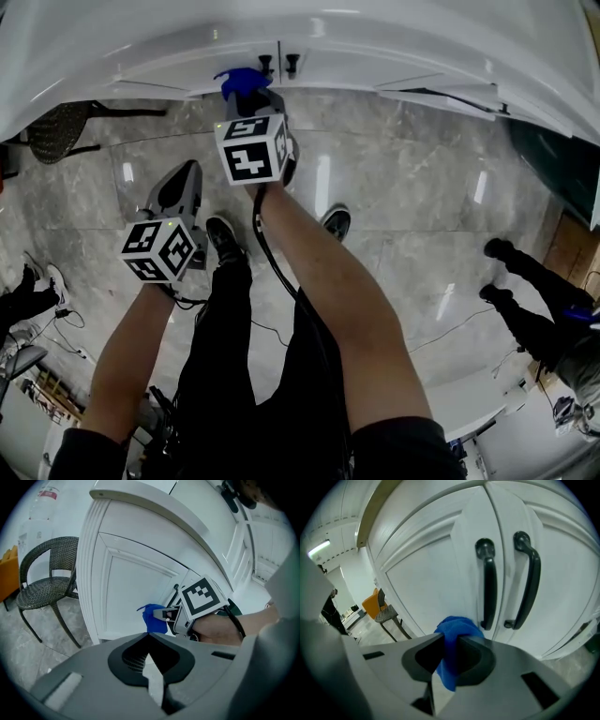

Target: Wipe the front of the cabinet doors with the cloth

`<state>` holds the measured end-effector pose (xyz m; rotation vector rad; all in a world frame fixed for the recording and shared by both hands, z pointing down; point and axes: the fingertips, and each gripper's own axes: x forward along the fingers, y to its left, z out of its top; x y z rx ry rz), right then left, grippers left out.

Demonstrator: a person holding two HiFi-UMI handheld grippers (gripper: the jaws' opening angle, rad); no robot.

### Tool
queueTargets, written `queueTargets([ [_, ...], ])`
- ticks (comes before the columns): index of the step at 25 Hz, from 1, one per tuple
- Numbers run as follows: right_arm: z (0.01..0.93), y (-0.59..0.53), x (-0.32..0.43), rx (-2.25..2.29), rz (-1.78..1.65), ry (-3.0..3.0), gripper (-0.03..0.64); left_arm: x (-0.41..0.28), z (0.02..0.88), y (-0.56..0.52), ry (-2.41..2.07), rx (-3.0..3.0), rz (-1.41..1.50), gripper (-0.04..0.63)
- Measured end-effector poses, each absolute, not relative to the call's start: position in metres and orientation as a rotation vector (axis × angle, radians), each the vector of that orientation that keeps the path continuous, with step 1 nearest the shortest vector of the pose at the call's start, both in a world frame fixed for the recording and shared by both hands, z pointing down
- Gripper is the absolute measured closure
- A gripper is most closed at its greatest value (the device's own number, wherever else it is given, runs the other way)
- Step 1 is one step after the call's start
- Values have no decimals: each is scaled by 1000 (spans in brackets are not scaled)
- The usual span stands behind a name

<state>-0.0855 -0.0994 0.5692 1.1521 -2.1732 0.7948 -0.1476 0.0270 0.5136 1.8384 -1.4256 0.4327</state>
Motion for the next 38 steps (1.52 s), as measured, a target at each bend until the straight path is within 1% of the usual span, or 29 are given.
queueTargets([
  [6, 587, -74, -129, 1066, 806, -2162, 560, -181, 514, 37, -1440, 1804, 402, 597],
  [14, 600, -58, -246, 909, 739, -2229, 560, -263, 509, 59, -1508, 1706, 307, 597],
  [18, 615, -68, -267, 901, 778, -2222, 560, -288, 515, 65, -1527, 1689, 292, 597],
  [21, 626, -81, -255, 971, 856, -2181, 560, -297, 519, 71, -1533, 1662, 277, 597],
  [27, 639, -100, -189, 1105, 856, -2087, 560, -282, 524, 71, -1510, 1661, 286, 597],
  [32, 643, -106, -137, 1160, 817, -2051, 560, -248, 526, 58, -1478, 1696, 321, 597],
  [38, 640, -110, -88, 1141, 715, -2070, 560, -187, 530, 40, -1413, 1747, 347, 597],
])
